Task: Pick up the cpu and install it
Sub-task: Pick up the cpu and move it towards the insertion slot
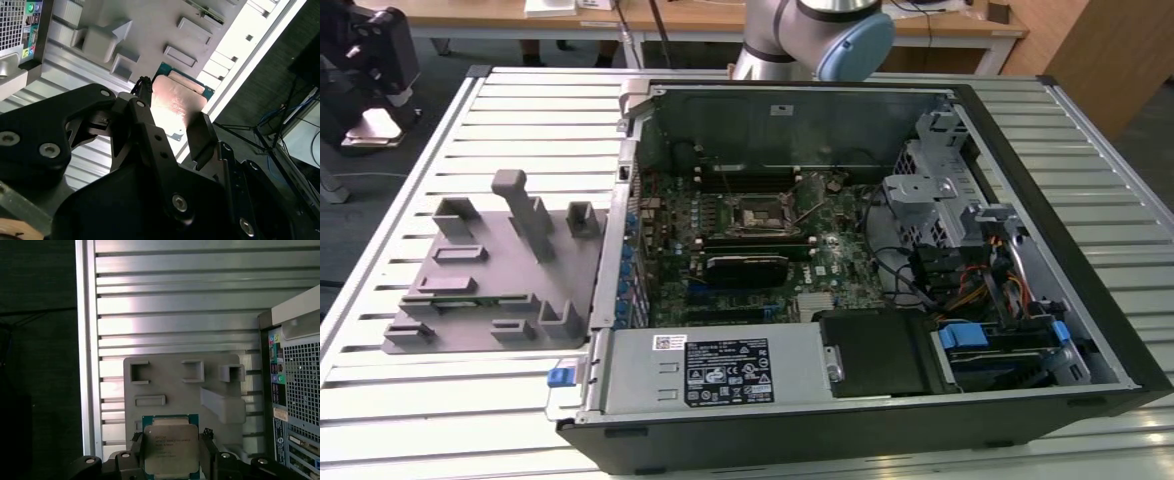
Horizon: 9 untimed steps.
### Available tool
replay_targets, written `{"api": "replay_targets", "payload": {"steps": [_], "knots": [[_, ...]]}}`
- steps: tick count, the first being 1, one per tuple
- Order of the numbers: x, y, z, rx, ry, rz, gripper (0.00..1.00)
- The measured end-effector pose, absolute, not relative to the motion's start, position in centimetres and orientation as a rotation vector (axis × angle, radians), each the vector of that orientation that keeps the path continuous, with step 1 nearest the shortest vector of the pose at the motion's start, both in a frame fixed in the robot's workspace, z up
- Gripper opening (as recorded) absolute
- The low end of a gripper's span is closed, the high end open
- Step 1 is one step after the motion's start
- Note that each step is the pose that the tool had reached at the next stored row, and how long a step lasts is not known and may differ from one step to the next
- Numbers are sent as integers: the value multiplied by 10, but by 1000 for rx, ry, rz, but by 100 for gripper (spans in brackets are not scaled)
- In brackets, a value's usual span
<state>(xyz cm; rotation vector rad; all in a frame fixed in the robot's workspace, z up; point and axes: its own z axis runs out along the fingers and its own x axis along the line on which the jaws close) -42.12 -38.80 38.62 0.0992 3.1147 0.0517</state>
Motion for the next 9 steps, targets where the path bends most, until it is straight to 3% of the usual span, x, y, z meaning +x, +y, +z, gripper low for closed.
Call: {"api": "replay_targets", "payload": {"steps": [9], "knots": [[-411,-388,386,99,3115,52,53]]}}
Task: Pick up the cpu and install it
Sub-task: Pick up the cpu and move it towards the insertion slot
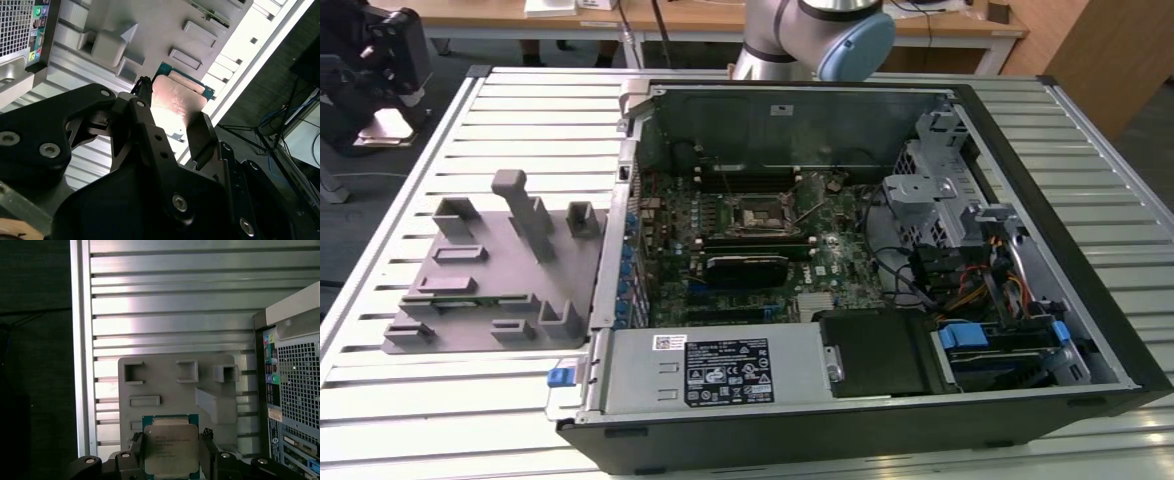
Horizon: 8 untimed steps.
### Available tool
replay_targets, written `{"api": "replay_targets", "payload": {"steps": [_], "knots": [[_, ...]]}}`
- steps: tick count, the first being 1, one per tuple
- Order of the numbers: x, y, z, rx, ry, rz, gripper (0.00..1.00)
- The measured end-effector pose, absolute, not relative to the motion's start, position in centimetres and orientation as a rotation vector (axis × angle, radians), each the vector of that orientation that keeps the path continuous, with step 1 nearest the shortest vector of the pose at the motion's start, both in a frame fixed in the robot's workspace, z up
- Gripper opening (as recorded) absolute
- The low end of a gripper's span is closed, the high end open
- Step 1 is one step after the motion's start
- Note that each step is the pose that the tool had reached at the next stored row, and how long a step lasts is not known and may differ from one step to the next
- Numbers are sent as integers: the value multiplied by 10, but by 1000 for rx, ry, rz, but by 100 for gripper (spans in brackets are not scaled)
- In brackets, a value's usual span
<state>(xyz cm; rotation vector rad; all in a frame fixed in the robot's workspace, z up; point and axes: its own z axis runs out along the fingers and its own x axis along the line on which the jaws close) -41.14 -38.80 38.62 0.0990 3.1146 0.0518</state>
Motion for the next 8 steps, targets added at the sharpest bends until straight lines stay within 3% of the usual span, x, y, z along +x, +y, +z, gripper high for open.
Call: {"api": "replay_targets", "payload": {"steps": [8], "knots": [[-403,-388,386,99,3115,52,53]]}}
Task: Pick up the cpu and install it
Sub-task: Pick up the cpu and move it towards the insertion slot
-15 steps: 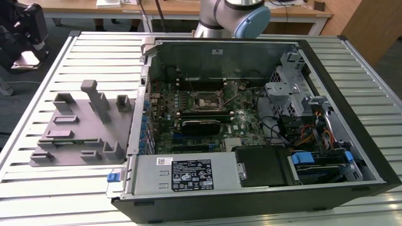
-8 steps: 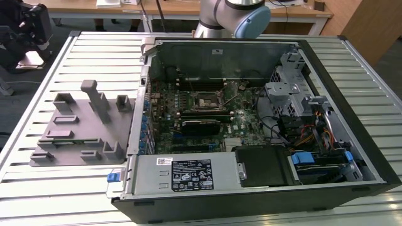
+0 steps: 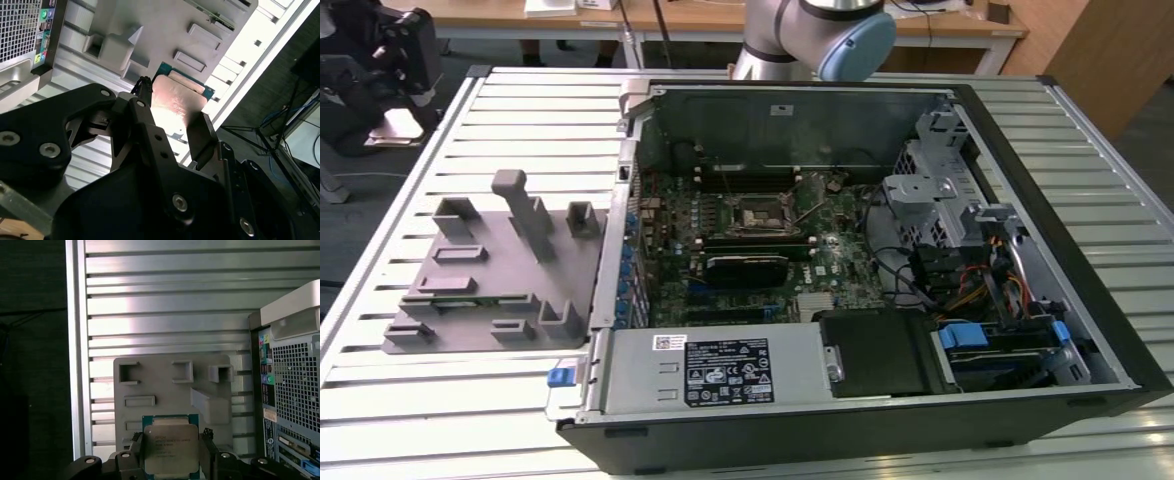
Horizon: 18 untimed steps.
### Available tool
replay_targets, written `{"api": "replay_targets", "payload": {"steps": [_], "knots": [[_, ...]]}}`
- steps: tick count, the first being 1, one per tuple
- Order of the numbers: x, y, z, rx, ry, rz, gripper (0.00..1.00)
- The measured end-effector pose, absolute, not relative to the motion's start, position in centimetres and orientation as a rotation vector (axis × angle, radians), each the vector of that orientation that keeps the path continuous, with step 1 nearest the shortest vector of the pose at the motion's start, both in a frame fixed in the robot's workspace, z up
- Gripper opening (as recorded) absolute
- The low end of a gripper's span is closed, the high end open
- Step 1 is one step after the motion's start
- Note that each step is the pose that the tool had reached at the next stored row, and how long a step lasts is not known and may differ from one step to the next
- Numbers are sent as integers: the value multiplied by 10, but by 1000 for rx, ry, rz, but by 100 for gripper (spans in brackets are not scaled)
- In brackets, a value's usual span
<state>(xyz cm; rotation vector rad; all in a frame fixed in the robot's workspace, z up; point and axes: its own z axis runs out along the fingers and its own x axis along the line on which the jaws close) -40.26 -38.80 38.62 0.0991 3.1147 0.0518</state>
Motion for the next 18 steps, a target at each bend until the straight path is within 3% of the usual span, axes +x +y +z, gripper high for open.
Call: {"api": "replay_targets", "payload": {"steps": [18], "knots": [[-386,-388,386,99,3115,52,53]]}}
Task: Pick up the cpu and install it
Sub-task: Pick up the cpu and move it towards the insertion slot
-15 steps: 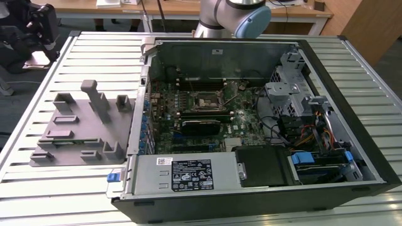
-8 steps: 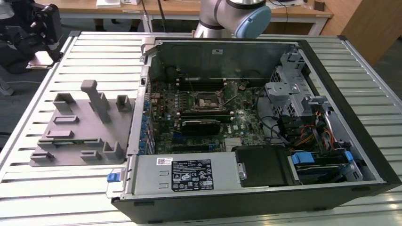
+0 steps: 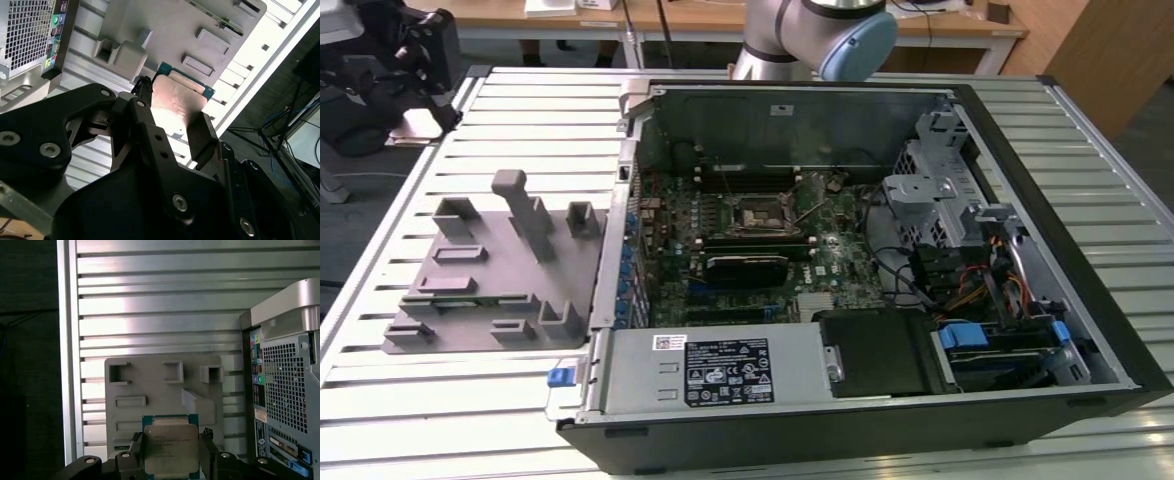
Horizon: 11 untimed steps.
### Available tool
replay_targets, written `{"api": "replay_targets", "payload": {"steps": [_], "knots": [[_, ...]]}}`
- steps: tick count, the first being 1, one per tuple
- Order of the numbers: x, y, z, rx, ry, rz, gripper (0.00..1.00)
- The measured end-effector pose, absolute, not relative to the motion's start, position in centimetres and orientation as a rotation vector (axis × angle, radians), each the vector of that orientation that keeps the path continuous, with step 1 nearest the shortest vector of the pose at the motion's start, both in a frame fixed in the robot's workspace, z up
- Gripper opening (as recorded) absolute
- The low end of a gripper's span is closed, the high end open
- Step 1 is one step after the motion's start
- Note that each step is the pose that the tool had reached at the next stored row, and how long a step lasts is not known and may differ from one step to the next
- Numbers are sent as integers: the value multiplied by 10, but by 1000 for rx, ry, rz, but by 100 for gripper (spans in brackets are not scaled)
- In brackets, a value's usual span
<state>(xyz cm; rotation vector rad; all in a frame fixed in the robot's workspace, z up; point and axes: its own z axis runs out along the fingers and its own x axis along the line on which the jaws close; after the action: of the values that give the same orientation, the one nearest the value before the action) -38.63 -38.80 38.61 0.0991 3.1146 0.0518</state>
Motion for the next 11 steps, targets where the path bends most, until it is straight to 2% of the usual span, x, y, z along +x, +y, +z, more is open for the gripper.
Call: {"api": "replay_targets", "payload": {"steps": [11], "knots": [[-377,-388,386,99,3115,52,53]]}}
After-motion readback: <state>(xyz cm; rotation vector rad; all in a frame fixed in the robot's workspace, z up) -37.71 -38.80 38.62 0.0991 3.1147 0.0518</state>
